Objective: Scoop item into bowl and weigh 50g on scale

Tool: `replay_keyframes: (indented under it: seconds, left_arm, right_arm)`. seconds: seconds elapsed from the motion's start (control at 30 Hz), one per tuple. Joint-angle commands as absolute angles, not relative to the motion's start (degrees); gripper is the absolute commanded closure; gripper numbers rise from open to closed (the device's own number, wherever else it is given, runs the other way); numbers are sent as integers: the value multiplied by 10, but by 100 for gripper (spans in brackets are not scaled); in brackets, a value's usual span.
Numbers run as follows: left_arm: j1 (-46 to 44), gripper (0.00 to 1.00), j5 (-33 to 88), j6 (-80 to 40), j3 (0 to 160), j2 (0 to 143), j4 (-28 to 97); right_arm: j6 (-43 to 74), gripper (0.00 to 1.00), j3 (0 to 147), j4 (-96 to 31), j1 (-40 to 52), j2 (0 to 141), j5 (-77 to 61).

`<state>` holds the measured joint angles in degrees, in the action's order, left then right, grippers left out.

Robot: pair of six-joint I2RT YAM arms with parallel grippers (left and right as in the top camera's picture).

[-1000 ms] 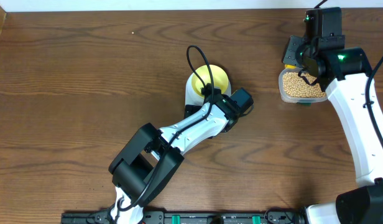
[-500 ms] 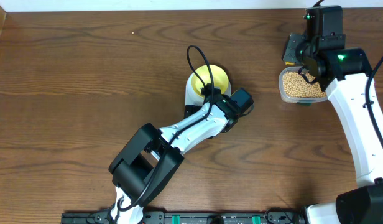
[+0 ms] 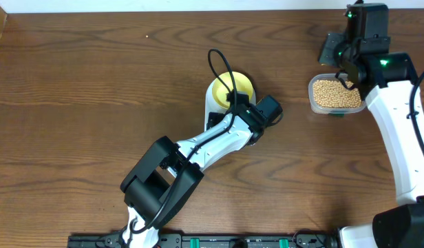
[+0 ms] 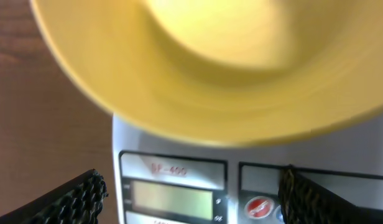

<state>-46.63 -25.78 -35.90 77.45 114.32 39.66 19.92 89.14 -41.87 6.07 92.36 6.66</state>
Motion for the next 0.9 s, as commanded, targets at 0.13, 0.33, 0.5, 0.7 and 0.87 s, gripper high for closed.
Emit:
replay_keyframes:
  seconds: [0.13, 0.33, 0.5, 0.7, 0.87]
  left_arm:
    - [-463, 9, -261, -263, 780, 1149, 333]
    - [-453, 8, -260, -246, 780, 1150, 283]
    - [-456, 8, -260, -269, 780, 1147, 247]
    - [-457, 8, -232, -269, 780, 1138, 245]
    - [-457, 8, -230, -269, 780, 1134, 236]
  right_arm:
    - [196, 99, 902, -414, 9, 920, 43]
    - [186, 99, 902, -416, -23, 919, 36]
    - [153, 99, 902, -421, -24, 919, 31]
    - [145, 99, 902, -426, -39, 919, 16]
    - [140, 99, 902, -432, -48, 919, 9]
